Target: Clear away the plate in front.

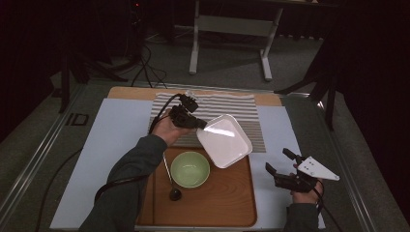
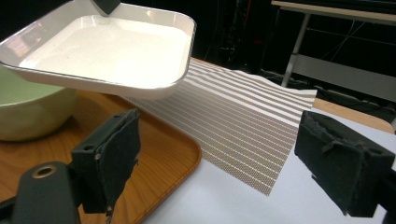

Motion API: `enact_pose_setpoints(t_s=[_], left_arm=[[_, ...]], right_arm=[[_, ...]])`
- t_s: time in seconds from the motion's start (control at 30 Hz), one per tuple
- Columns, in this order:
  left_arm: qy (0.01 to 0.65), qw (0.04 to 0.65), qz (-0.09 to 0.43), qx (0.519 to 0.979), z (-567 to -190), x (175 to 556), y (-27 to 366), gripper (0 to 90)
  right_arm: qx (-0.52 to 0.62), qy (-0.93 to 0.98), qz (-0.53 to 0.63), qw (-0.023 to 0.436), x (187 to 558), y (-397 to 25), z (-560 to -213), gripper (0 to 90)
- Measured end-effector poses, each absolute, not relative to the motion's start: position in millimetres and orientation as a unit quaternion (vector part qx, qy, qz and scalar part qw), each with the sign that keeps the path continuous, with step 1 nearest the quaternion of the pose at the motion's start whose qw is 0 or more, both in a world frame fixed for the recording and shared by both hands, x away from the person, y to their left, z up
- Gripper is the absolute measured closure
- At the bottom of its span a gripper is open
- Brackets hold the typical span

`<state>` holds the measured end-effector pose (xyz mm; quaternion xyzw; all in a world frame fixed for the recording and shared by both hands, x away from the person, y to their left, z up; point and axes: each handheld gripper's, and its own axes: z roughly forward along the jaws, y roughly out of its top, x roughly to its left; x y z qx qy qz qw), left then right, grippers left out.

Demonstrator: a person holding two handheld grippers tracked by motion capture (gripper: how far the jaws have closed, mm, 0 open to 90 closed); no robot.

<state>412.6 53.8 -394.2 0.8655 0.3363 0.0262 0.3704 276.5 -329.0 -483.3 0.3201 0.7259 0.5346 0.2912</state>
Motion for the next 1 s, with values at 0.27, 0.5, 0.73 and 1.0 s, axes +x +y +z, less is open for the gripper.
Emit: enact_pose_setpoints(t_s=[0.27, 0.5, 0.73, 1.0], left_arm=[[0.32, 0.369, 0.024, 0.873, -394.7, 406.0, 45.2, 89.3], [0.308, 0.37, 0.013, 0.876, -396.1, 402.6, 39.6, 89.3], [0.294, 0.363, 0.005, 0.884, -397.1, 397.7, 32.3, 89.2], [0.285, 0.356, -0.004, 0.89, -402.6, 394.5, 27.9, 89.3]], right_arm=[[0.322, 0.723, 0.536, 0.293, 276.5, -330.3, -483.1, 13.8], [0.322, 0.723, 0.536, 0.293, 276.5, -330.4, -483.1, 13.8], [0.322, 0.723, 0.535, 0.293, 276.6, -330.4, -483.1, 13.8], [0.322, 0.723, 0.536, 0.293, 276.5, -330.2, -483.1, 13.8]])
